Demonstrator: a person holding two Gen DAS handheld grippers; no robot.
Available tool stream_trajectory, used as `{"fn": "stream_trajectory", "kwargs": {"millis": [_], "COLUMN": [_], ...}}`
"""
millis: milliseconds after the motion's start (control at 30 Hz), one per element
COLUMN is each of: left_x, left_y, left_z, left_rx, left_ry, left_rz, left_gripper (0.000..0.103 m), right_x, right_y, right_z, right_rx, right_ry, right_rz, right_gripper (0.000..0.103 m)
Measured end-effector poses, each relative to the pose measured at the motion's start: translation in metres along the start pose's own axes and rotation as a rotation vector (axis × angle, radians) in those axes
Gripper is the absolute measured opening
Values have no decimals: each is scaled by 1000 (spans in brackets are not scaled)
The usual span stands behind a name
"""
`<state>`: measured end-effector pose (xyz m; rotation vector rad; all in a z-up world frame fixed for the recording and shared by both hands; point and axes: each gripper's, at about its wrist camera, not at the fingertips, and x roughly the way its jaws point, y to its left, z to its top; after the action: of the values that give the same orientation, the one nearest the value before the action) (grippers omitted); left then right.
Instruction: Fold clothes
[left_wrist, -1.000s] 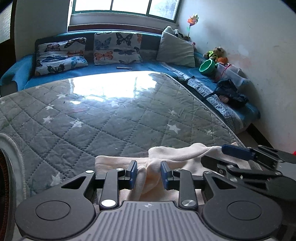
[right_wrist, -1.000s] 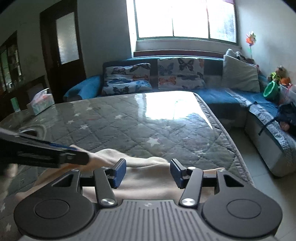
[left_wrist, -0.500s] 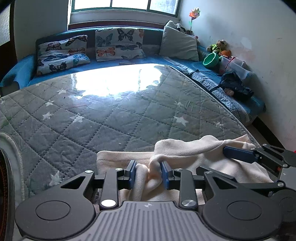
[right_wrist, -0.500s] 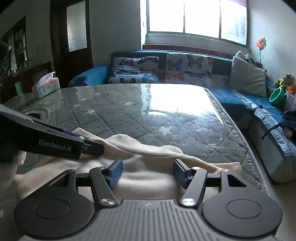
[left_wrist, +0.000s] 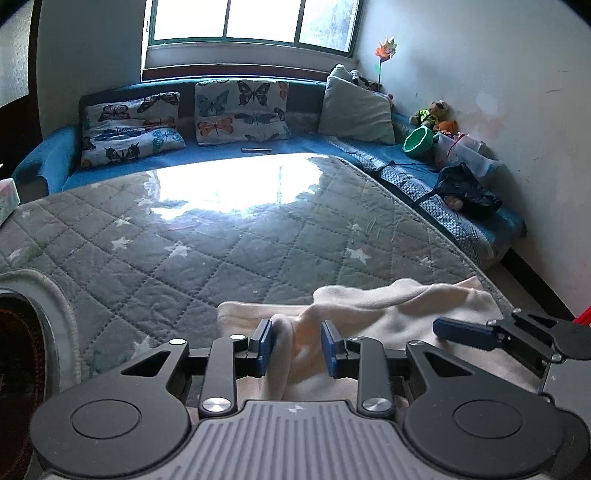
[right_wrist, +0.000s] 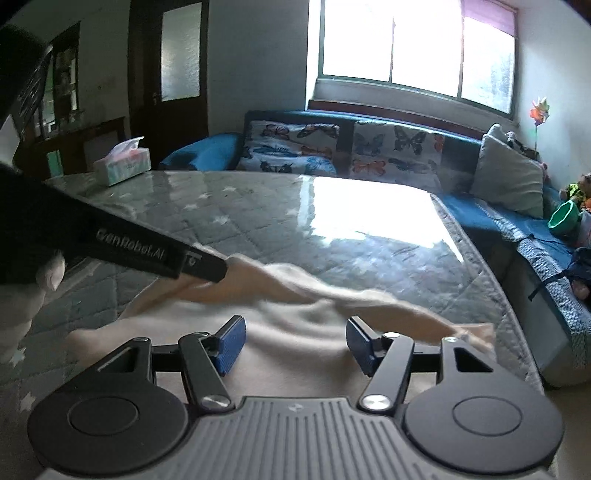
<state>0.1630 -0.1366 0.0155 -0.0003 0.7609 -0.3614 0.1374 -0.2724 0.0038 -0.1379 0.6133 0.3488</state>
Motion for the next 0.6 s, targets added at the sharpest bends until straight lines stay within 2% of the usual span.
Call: {"fn": "stream_trajectory", "kwargs": {"millis": [300, 600], "left_x": [12, 3], "left_y": [9, 17], "left_z": [-13, -14], "left_rx": [5, -34], "left_ry": [26, 7], "left_rz": [29, 13], "left_gripper": [32, 32], "right_x": [-18, -53], "right_y": [16, 15], "right_z": [-16, -40], "right_rx": [-11, 18], "right_ry": [10, 19], "right_rz": [32, 53], "right_gripper": [62, 65]}}
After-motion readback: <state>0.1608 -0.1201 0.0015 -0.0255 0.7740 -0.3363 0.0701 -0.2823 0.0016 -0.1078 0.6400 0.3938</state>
